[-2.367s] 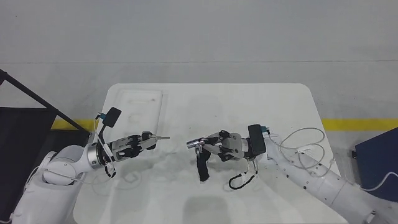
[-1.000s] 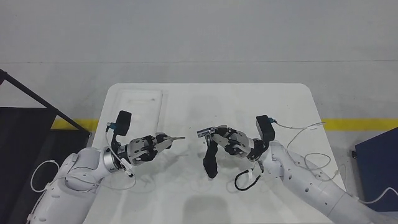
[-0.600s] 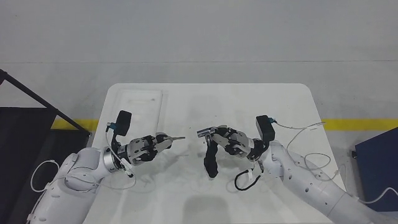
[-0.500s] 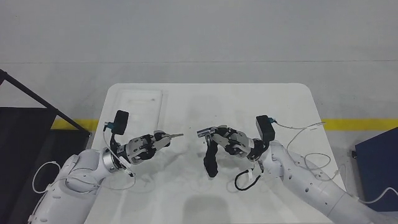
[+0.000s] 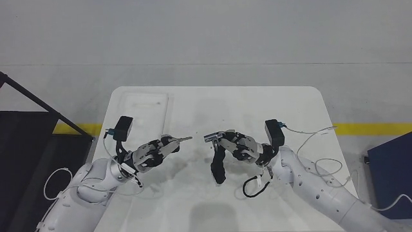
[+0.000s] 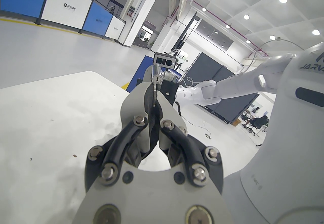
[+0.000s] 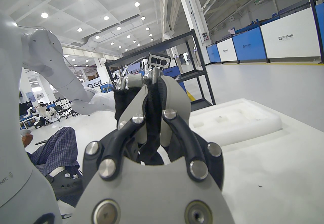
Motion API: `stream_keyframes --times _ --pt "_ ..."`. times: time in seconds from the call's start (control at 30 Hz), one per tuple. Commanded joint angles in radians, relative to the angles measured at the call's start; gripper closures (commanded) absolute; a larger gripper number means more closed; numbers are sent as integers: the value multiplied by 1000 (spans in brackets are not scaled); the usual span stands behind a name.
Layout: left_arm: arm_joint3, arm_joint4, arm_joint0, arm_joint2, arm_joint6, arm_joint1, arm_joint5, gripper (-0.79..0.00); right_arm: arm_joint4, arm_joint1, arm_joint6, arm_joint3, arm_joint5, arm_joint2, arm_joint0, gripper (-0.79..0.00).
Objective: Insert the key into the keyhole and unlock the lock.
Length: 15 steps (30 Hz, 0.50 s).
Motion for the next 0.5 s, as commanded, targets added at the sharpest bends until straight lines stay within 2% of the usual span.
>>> stream_keyframes --times 0.0,0.23,0.47 --pt "18 3 -21 19 -16 7 0 0 0 0 0 0 0 0 0 0" --pt "60 5 -75 77 0 22 0 0 0 0 0 0 0 0 0 0" --pt "43 -38 -79 117 52 36 0 0 0 0 0 0 0 0 0 0"
